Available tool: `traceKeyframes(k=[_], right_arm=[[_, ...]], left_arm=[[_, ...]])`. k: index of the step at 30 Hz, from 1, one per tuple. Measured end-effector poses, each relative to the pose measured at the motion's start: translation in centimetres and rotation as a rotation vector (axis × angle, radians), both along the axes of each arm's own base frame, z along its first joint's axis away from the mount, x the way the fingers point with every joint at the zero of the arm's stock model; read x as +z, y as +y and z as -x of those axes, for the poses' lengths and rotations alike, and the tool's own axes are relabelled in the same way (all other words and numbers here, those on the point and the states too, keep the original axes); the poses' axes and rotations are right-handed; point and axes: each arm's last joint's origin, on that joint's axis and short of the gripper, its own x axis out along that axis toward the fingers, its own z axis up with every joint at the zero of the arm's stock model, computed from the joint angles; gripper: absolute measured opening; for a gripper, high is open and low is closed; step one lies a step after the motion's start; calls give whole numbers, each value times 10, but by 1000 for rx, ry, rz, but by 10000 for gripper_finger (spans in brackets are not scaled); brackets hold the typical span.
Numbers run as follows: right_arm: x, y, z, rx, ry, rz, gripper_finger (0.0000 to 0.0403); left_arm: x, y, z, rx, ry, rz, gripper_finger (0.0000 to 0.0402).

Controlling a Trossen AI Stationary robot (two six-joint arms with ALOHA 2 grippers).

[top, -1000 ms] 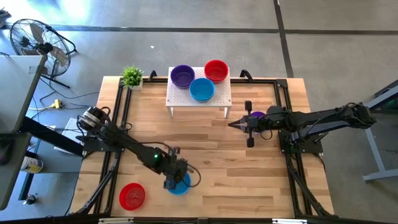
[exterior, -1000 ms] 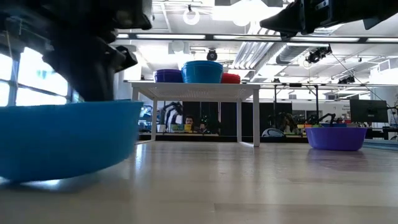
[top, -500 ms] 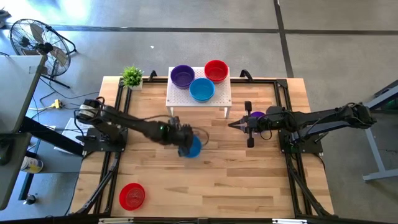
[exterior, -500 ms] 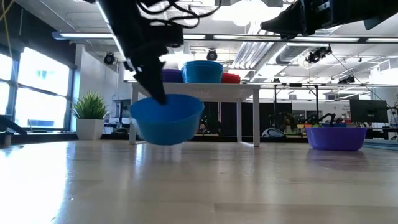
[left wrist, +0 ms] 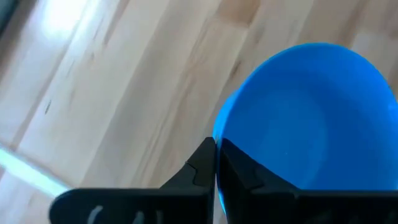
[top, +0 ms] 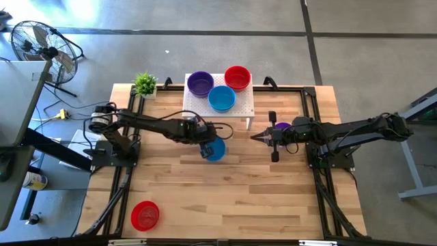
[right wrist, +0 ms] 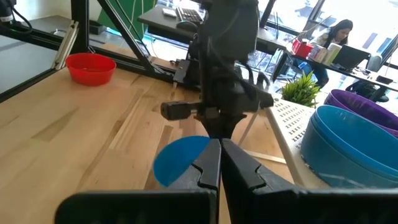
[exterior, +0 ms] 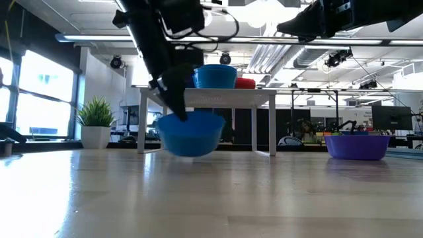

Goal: Pick & Place Mini bowls
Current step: Stack the blue bowl on the blue bowl on the shelf

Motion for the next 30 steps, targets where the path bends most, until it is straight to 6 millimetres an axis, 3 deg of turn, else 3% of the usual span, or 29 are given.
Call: traceKeyframes(k=[11, 16, 25, 30], right_arm=[[-1, 0, 0, -1, -2, 0, 2], [-1, 0, 0, -1, -1, 0, 1], [-2, 0, 0, -1, 1, 0, 1], [-2, 0, 0, -1, 0, 0, 1]], left_arm=[[0, 0, 5, -30, 51, 9, 71], [16, -6, 16, -72, 53, -7, 89], [17, -63, 20, -352, 93, -67, 55], [0, -86, 14, -404, 112, -123, 52]])
